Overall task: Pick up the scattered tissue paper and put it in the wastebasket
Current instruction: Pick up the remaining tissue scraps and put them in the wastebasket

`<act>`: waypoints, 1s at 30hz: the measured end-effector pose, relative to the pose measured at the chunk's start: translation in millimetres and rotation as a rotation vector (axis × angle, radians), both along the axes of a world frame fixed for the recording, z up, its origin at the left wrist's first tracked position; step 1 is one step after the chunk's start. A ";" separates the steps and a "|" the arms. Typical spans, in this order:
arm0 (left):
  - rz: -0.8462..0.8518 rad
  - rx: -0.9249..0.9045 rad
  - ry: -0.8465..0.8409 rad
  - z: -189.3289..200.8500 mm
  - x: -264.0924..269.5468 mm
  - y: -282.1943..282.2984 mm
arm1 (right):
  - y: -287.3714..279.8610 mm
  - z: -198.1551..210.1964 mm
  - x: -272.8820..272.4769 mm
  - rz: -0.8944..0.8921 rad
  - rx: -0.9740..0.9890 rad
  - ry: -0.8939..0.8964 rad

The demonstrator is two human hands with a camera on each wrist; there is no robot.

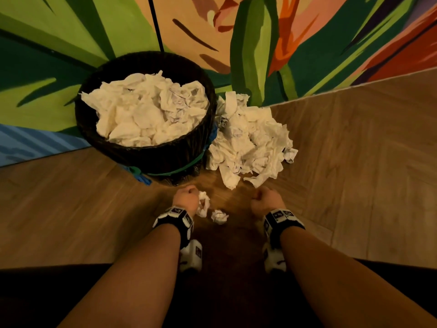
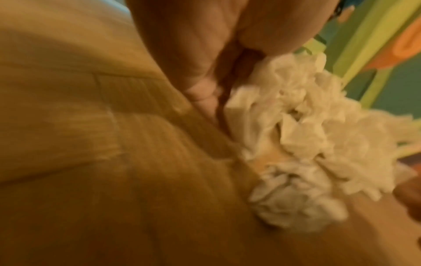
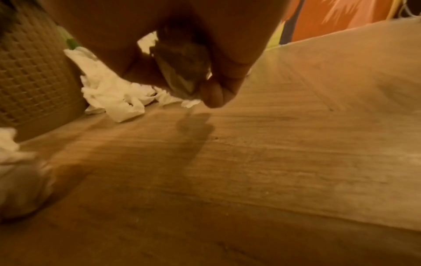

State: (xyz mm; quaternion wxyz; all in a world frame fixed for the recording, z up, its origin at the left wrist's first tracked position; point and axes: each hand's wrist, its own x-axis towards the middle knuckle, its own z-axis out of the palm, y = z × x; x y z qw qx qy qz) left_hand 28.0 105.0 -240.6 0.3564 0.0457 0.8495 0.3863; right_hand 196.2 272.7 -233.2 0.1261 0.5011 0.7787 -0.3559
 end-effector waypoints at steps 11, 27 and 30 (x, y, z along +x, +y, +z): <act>-0.725 -0.222 0.101 -16.1 48.5 10.3 | 13.9 -3.5 -3.6 0.300 0.025 -0.166; -0.703 -0.020 0.142 71.7 44.7 19.1 | -0.2 12.2 21.5 -0.159 -0.114 0.022; -0.670 0.233 0.190 132.1 39.9 36.4 | 12.4 48.8 -2.9 -0.368 -0.184 0.239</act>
